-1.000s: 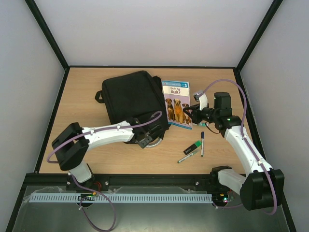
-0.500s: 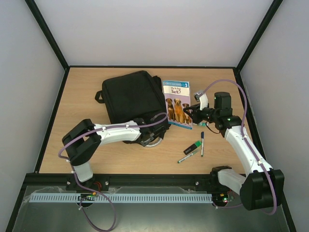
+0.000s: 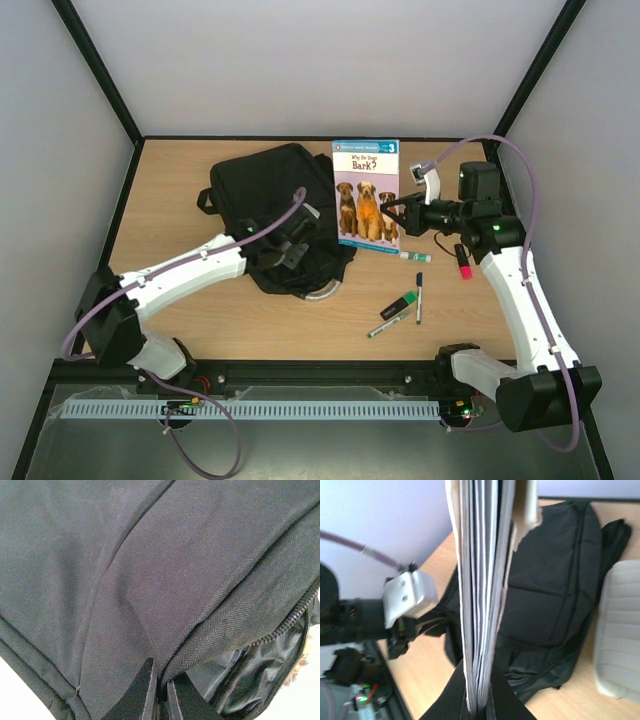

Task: Pack the student bag
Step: Place the book in the student bag.

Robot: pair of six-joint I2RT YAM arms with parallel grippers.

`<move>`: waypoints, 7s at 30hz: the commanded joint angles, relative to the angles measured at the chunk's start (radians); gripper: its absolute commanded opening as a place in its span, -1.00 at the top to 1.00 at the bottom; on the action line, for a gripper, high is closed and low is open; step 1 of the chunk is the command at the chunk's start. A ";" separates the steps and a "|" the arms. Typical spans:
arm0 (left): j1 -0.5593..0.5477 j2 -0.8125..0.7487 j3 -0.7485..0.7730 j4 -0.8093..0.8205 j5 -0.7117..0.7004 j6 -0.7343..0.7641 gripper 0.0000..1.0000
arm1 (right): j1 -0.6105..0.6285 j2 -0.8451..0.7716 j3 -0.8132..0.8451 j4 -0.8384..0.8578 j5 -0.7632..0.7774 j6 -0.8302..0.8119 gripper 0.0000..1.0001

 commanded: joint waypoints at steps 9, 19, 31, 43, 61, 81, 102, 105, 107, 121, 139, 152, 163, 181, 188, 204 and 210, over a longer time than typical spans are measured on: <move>0.179 -0.084 -0.009 0.160 0.198 -0.025 0.95 | -0.003 0.057 -0.123 -0.269 -0.357 0.145 0.99; 0.217 -0.101 -0.078 0.269 0.272 -0.075 0.95 | 0.001 0.013 -0.390 -0.213 -0.426 0.260 0.98; 0.233 -0.121 -0.050 0.285 0.364 -0.068 0.95 | 0.161 0.068 -0.531 0.167 -0.377 0.507 0.99; 0.233 -0.215 -0.044 0.299 0.403 -0.047 0.95 | 0.264 0.465 -0.188 0.255 -0.375 0.490 0.98; 0.233 -0.262 -0.050 0.292 0.403 -0.027 0.95 | 0.340 0.694 -0.006 0.357 -0.312 0.540 0.99; 0.234 -0.345 -0.172 0.319 0.339 -0.020 0.95 | 0.340 0.728 0.113 0.158 0.097 0.261 -0.25; 0.261 -0.487 -0.371 0.471 0.290 -0.009 0.95 | 0.612 0.314 -0.196 0.066 0.514 -0.514 0.05; 0.278 -0.490 -0.381 0.485 0.311 -0.018 0.95 | 0.679 0.328 -0.198 0.076 0.602 -0.560 -0.01; 0.291 -0.492 -0.384 0.491 0.320 -0.024 0.95 | 0.725 0.343 -0.204 0.094 0.674 -0.609 -0.07; 0.314 -0.511 -0.401 0.494 0.324 -0.040 0.95 | 0.870 0.476 -0.177 0.198 0.955 -0.780 -0.18; 0.325 -0.524 -0.407 0.499 0.337 -0.042 0.95 | 0.871 0.629 -0.065 0.417 1.094 -0.731 0.11; 0.356 -0.528 -0.410 0.510 0.376 -0.053 0.95 | 0.870 0.718 -0.193 0.969 1.244 -0.876 0.33; 0.358 -0.533 -0.412 0.509 0.379 -0.055 0.95 | 0.870 0.772 -0.190 1.031 1.285 -0.909 0.35; 0.363 -0.537 -0.413 0.510 0.380 -0.052 0.95 | 0.870 0.655 -0.150 0.546 1.058 -0.743 0.98; 0.364 -0.539 -0.414 0.509 0.383 -0.050 0.95 | 0.850 0.741 -0.099 0.593 1.127 -0.732 0.99; 0.364 -0.534 -0.418 0.513 0.416 -0.050 0.95 | 0.807 0.935 0.075 0.721 1.199 -0.723 0.99; 0.364 -0.532 -0.418 0.512 0.416 -0.050 0.95 | 0.807 0.956 0.097 0.729 1.217 -0.717 0.99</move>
